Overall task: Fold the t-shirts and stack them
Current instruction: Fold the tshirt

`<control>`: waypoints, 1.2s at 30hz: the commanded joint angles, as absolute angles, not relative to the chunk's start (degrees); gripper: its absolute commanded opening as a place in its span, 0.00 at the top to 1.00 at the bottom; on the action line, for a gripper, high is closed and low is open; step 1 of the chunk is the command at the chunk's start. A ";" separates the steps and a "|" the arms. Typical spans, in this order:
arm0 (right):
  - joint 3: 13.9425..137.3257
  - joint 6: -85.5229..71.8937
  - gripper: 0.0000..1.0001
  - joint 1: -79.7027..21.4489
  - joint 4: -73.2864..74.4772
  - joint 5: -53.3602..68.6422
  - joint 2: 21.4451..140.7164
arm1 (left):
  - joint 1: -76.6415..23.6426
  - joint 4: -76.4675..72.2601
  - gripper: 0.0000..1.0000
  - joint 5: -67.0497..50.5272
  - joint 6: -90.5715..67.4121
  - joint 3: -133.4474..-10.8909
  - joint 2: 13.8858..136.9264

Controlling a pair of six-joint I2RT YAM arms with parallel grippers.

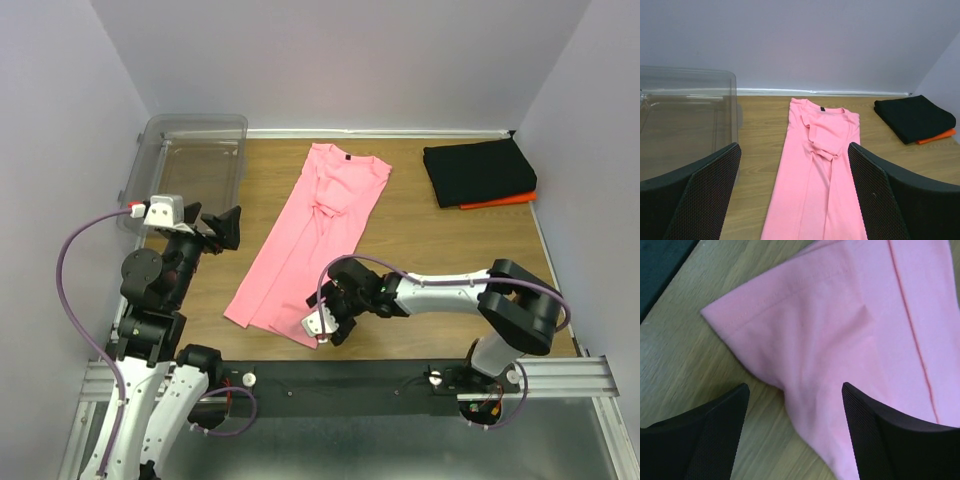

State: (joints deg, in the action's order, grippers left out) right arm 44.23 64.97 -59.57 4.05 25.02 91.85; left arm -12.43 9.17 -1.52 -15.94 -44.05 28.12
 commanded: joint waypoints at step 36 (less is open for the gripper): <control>26.80 64.10 0.41 -39.30 20.06 4.21 55.72 | -15.73 -2.47 0.20 -9.94 -28.74 -64.42 94.36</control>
State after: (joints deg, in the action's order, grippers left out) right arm 24.34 72.42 -42.61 22.79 2.79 55.86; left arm -15.11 -3.27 -14.68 -27.88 -56.29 85.08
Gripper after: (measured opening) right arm 0.594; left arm 0.814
